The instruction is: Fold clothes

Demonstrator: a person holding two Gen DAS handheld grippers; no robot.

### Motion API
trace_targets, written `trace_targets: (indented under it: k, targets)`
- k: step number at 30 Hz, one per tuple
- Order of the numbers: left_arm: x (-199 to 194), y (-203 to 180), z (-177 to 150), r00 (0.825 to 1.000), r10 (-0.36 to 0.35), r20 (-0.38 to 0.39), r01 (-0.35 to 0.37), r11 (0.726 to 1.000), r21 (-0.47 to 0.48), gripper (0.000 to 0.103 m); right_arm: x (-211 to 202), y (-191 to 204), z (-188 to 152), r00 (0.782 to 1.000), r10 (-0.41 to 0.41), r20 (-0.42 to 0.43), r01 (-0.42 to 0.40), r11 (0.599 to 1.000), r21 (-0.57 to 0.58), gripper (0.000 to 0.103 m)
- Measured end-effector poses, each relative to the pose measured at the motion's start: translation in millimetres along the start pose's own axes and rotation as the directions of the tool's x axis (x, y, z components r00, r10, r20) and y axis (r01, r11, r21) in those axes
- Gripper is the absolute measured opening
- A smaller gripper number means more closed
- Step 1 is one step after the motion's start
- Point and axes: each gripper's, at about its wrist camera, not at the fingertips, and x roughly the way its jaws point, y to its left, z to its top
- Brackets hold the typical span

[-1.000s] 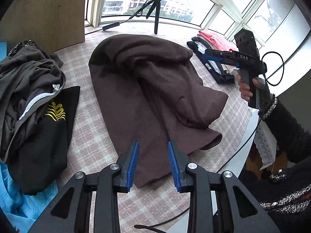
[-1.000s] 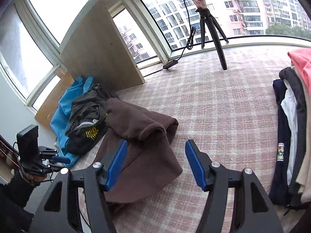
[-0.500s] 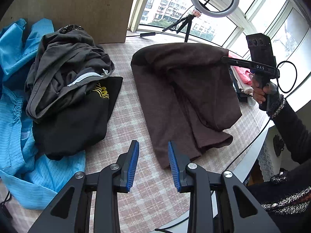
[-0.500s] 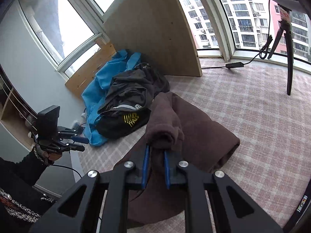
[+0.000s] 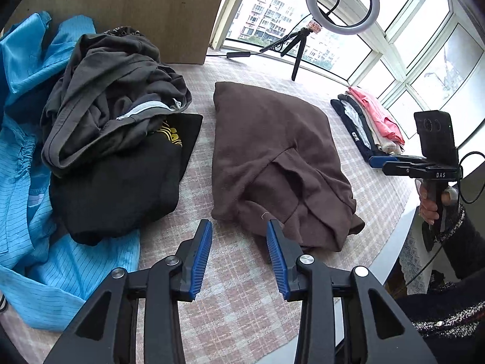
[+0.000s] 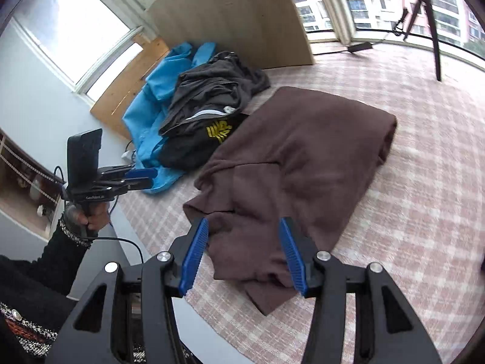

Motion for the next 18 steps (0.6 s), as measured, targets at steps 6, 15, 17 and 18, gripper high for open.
trace_targets:
  k: [6, 15, 17, 18]
  targets:
    - [49, 25, 18, 0.994, 0.025, -0.108, -0.027, 0.999, -0.017, 0.041, 8, -25, -19, 1.000, 0.008, 0.015, -0.010, 0.988, 0.157, 0.049]
    - [68, 35, 30, 0.991, -0.053, -0.122, 0.051, 0.998, -0.021, 0.053, 52, -32, -25, 0.991, -0.075, -0.107, 0.097, 0.972, 0.216, 0.049]
    - [77, 39, 33, 0.988, -0.071, -0.138, 0.069, 0.997, -0.023, 0.051, 61, -34, -26, 0.992, -0.054, -0.113, 0.079, 0.971, 0.224, 0.049]
    - [83, 40, 34, 0.985, -0.078, -0.156, 0.075, 0.997, -0.020, 0.049, 64, -35, -26, 0.993, -0.046, -0.111, 0.070, 0.971, 0.228, 0.045]
